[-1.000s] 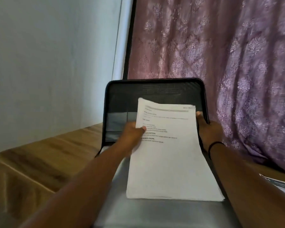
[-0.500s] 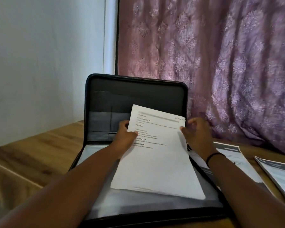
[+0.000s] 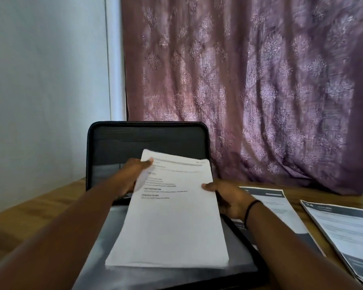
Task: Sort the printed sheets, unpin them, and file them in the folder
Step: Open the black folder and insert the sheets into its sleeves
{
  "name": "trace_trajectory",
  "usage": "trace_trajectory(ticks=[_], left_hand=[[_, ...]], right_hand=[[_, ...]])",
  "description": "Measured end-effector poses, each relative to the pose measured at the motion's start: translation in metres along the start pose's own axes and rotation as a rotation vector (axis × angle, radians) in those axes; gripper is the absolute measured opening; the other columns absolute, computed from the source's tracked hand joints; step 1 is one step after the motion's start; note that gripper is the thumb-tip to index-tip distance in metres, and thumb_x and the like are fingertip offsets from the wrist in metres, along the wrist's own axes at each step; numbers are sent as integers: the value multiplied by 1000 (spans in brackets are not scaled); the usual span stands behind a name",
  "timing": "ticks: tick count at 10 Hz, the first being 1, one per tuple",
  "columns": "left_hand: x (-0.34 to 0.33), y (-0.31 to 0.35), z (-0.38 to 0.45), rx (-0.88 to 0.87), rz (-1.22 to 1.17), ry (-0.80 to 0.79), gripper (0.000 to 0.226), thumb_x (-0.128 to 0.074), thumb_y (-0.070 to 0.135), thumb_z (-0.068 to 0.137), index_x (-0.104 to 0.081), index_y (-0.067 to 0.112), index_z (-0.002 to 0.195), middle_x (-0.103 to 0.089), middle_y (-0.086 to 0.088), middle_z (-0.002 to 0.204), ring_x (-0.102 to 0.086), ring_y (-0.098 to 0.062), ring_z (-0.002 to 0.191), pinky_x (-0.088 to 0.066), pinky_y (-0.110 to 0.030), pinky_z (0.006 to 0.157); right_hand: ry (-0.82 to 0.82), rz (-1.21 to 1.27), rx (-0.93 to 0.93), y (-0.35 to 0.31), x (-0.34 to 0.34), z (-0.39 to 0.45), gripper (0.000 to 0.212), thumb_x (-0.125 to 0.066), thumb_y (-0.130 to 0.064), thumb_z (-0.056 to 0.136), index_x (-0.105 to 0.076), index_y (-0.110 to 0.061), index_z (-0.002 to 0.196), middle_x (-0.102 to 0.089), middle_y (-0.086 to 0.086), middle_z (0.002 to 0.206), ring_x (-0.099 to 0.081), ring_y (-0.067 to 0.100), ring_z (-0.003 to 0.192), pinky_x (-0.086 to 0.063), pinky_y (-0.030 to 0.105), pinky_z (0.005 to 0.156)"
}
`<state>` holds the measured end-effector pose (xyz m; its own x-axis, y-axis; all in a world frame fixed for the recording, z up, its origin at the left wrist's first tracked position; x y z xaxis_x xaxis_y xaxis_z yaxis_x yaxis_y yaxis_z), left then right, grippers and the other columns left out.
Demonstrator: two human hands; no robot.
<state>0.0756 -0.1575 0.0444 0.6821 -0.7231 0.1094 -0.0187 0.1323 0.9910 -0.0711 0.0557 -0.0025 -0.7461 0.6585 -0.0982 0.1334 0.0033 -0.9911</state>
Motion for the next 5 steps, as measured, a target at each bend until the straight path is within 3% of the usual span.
trace_trajectory(ticks=[1,2,3,4,5], left_hand=[[0,-4,13,-84,82,253,48,-47,54,93,-64,10,94,-71,-14,93,-68,-34,90,-52,-48,90],[-19,-13,17,-270,614,371,47,-45,55,93,-49,16,118,-64,-16,114,-60,-36,106,-47,-44,91],[-44,-21,14,-469,1450,385,76,-41,66,88,-22,23,147,-34,-13,146,-34,-36,131,-32,-52,101],[-48,-44,38,-346,1484,237,79,-18,73,88,-6,29,152,-13,-9,158,-13,-36,144,-22,-59,107],[-44,-74,62,-145,1340,61,88,-3,81,80,-33,30,145,-33,-8,153,-29,-33,140,-26,-54,111]], right_hand=[[-32,62,-25,-28,13,-14,25,-49,-8,91,-67,2,106,-72,19,93,-71,29,74,-58,35,69],[96,102,-8,-39,50,-26,27,-43,-8,93,-67,3,91,-71,20,73,-69,30,56,-57,34,49],[284,-282,-17,-16,92,-34,26,-55,-8,90,-60,-2,115,-67,14,89,-63,24,67,-57,35,69],[254,-558,-145,6,109,-39,27,-58,-5,89,-61,1,115,-62,8,87,-59,19,72,-54,39,90],[155,-337,-168,-6,101,-41,19,-48,2,93,-61,6,107,-72,11,78,-68,20,61,-57,28,62]])
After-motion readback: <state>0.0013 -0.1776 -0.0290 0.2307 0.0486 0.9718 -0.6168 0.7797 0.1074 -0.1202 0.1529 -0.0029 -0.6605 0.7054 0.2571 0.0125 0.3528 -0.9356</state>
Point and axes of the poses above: each hand's wrist, its own z-axis towards the middle knuckle, its own x-axis out of the back of the hand, y = z × x, the point moved 3 cm from there along z, towards the middle knuckle
